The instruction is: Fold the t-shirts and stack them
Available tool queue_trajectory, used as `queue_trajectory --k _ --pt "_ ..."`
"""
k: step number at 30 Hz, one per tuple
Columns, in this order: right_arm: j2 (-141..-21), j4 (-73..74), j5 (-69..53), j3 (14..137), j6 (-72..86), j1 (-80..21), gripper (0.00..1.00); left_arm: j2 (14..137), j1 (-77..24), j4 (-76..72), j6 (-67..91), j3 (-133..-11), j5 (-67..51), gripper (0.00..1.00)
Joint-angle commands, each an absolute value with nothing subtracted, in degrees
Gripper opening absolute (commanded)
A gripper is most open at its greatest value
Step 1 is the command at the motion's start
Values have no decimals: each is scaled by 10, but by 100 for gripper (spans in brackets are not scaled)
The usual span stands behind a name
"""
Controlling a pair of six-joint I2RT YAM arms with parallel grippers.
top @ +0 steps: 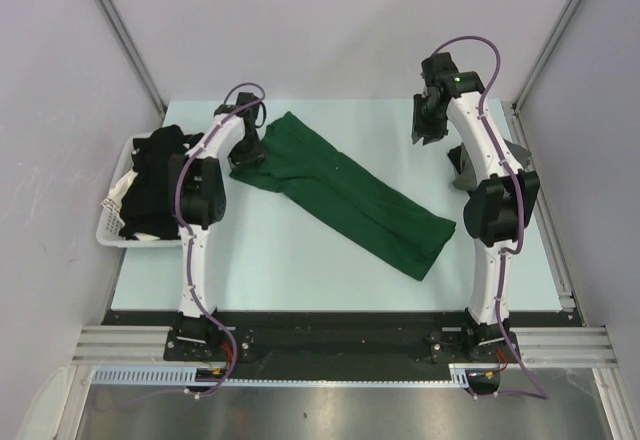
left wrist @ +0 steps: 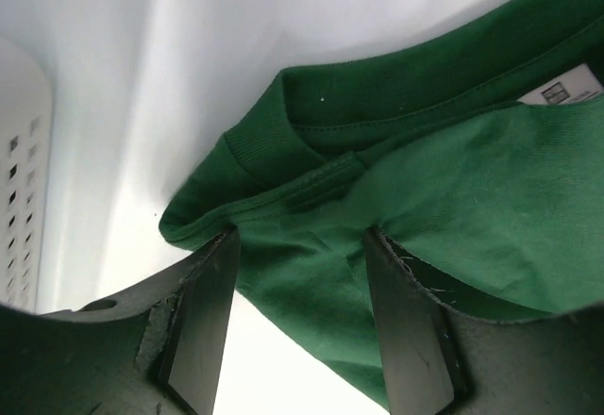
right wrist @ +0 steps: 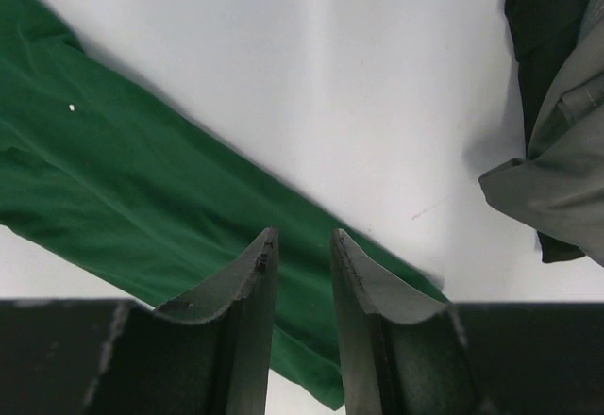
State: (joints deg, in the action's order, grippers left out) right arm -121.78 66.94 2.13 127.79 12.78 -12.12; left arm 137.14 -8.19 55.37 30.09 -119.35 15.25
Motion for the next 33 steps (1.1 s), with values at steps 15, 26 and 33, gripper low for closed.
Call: queue_trajectory --k 15,26,33 --pt "-1154 666 50 1243 114 -114 33 1408 -80 516 318 -1190 86 5" --pt "-1161 665 41 1245 117 -107 33 1426 -76 532 310 -1230 98 0" --pt "-1159 664 36 1241 118 -100 32 1467 -68 561 300 -1323 109 0"
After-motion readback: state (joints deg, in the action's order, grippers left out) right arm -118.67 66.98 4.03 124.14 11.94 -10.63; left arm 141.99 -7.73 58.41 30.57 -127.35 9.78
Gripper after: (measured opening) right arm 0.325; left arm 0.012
